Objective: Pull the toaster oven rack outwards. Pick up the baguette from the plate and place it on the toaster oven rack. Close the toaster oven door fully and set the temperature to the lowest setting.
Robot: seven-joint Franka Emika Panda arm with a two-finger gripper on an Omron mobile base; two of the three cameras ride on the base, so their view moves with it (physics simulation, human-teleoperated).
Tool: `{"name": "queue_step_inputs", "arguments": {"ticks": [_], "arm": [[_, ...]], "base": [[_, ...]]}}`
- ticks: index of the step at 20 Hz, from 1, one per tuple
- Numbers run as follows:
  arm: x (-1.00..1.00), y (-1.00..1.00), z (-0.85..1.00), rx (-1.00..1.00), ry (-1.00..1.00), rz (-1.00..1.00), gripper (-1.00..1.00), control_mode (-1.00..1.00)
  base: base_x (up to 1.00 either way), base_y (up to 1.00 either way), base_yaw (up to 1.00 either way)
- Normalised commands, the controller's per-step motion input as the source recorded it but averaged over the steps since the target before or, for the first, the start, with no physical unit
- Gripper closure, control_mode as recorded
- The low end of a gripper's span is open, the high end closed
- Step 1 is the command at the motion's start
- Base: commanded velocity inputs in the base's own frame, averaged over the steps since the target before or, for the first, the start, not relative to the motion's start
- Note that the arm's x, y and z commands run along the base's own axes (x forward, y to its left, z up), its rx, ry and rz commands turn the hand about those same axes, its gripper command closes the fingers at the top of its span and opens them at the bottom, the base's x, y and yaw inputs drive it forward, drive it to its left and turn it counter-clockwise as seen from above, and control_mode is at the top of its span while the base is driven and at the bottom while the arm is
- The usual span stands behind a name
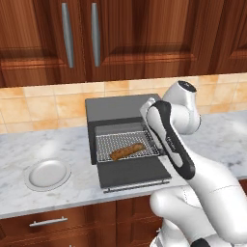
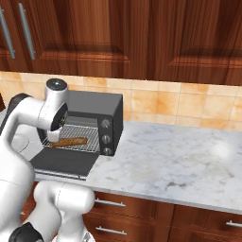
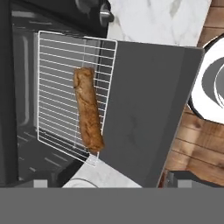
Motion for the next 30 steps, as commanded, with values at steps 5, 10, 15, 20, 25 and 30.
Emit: {"name": "queue_step_inputs", "arguments": {"ticks": [5, 10, 15, 20, 25, 30], "arm": [[-0.31, -0.02, -0.16, -0.01, -0.20, 0.19, -1.00, -1.00], [-0.07, -0.02, -0.02, -0.06, -0.01, 0.30, -1.00, -1.00], [0.00, 0.00, 0.00, -0.17, 0.03, 0.32, -1.00, -1.00], [0.01, 0.00, 0.00, -0.24, 0.02, 0.32, -1.00, -1.00], [0.04, 0.01, 0.00, -0.23, 0.05, 0.29, -1.00, -1.00], [0.04, 0.12, -0.04, -0.24, 0.01, 0.19, -1.00, -1.00]], "base": [[0.00, 0.00, 0.00], [0.00, 0.00, 0.00], [0.00, 0.00, 0.00], [0.00, 0.00, 0.00], [0.00, 0.00, 0.00], [0.00, 0.00, 0.00]]}}
